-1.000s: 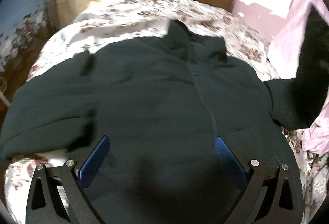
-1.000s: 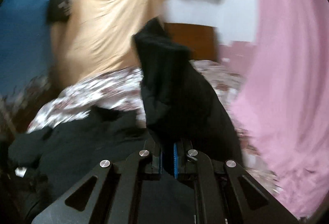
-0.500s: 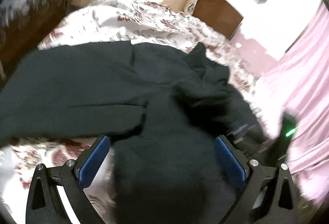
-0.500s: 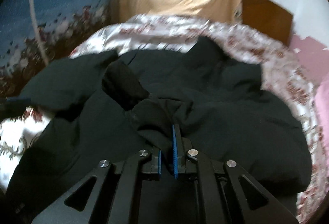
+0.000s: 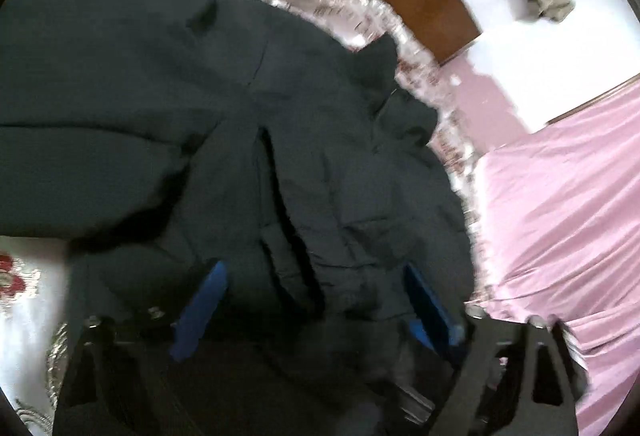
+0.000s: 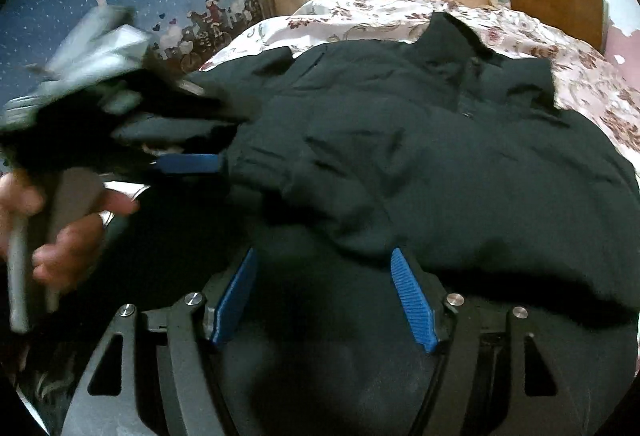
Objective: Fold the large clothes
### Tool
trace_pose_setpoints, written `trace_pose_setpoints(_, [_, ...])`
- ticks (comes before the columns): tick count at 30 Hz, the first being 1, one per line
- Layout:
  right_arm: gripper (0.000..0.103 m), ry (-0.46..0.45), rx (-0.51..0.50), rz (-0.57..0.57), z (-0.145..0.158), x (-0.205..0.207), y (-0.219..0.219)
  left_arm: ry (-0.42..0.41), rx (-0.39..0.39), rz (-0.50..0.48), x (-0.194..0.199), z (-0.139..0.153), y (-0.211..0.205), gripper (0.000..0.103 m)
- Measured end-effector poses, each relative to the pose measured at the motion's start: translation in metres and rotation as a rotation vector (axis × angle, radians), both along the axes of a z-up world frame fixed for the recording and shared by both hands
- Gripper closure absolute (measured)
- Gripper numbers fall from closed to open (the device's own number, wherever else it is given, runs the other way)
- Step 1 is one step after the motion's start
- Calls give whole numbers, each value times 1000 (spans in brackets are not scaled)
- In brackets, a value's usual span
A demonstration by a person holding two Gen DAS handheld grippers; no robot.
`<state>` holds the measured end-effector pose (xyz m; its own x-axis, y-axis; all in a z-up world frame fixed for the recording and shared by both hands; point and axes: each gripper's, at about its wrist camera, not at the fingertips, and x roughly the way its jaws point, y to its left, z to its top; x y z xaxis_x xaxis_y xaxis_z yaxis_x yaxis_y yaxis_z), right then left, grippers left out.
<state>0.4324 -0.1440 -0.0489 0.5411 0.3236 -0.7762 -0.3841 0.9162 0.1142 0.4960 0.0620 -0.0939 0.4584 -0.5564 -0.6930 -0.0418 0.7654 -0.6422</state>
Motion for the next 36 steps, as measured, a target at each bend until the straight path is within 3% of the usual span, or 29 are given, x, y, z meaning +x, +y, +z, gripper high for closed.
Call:
trace_pose_setpoints(2, [37, -9, 3, -20, 4, -13, -16, 1, 23, -12, 3, -6, -11, 69])
trace_pose_setpoints(4, [37, -18, -10, -53, 6, -26, -34, -2, 56, 9, 3, -5, -15, 82])
trace_pose_setpoints(5, [37, -29, -17, -73, 8, -31, -44, -40, 67, 6, 2, 0, -18, 94])
trace_pose_setpoints(10, [37, -69, 23, -232, 28, -35, -113, -237, 127, 28, -6, 53, -24, 97])
trace_pose_setpoints(13, [37, -83, 24, -368, 32, -17, -158, -365, 231, 60, -8, 86, -27, 97])
trace_pose_setpoints(15, [37, -96, 32, -443, 29, 0, -185, -409, 309, 64, -7, 96, -28, 97])
trace_pose_setpoints(17, [37, -95, 29, -482, 20, 22, -203, -381, 372, 55, -1, 91, -29, 97])
trace_pose_setpoints(20, [38, -66, 1, -524, -2, 55, -214, -278, 459, 41, 13, 60, -27, 97])
trace_pose_setpoints(23, [39, -3, 14, -542, -26, 78, -219, -227, 509, 42, 19, 31, -21, 97])
trace_pose_setpoints(26, [39, 44, 16, -531, -47, 85, -215, -192, 486, 52, 22, 10, -11, 96])
trace_pose_setpoints(36, [37, 3, -62, -533, -68, 92, -196, -170, 480, 57, 24, -14, -11, 93])
